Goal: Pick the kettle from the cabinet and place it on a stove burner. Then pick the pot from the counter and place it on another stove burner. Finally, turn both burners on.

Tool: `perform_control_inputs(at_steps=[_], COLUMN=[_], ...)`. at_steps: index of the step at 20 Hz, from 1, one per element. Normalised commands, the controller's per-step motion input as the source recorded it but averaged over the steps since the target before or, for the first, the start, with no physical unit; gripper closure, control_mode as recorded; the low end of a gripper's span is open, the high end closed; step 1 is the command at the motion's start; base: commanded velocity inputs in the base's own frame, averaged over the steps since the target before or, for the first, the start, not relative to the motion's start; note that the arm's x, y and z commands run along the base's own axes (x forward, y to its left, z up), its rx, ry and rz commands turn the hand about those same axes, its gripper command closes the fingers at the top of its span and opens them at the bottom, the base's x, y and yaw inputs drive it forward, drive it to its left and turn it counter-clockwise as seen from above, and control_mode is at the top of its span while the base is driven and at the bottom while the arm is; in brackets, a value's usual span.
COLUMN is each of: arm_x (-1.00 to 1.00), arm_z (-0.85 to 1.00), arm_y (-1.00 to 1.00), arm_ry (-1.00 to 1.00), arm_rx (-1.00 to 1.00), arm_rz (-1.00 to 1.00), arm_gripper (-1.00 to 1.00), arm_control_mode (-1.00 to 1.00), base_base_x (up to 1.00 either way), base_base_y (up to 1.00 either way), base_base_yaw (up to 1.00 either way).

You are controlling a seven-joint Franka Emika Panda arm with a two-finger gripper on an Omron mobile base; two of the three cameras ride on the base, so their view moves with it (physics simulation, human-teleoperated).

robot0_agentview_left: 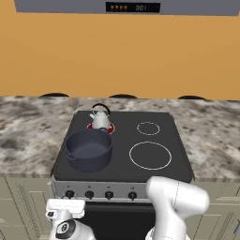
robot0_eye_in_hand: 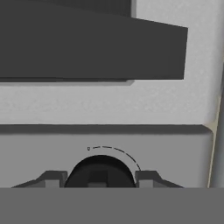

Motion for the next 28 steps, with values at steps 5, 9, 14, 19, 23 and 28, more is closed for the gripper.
perform_control_inputs(at_steps=[5,9,14,19,23,28], arm_x=[-0.13,-0.14,-0.09,-0.07,-0.08,-0.08], arm_z=[0.07,0.07,0.1,0.1,0.07,0.03], arm_y=[0.0,0.0,0.0,0.0,0.0,0.0], arm_ry=[0.0,0.05,0.08,0.09,0.1,0.1], arm_rx=[-0.14,-0.15,-0.18,-0.19,-0.19,-0.19], arm_rz=[0.0,0.0,-0.02,-0.03,-0.03,-0.04], arm_gripper=[1.0,1.0,1.0,1.0,1.0,1.0], arm_control_mode=[-1.0,-1.0,-1.0,-1.0,-1.0,-1.0], base_base_x=[0.0,0.0,0.0,0.0,0.0,0.0], base_base_y=[0.0,0.0,0.0,0.0,0.0,0.0], base_base_yaw=[0.0,0.0,0.0,0.0,0.0,0.0])
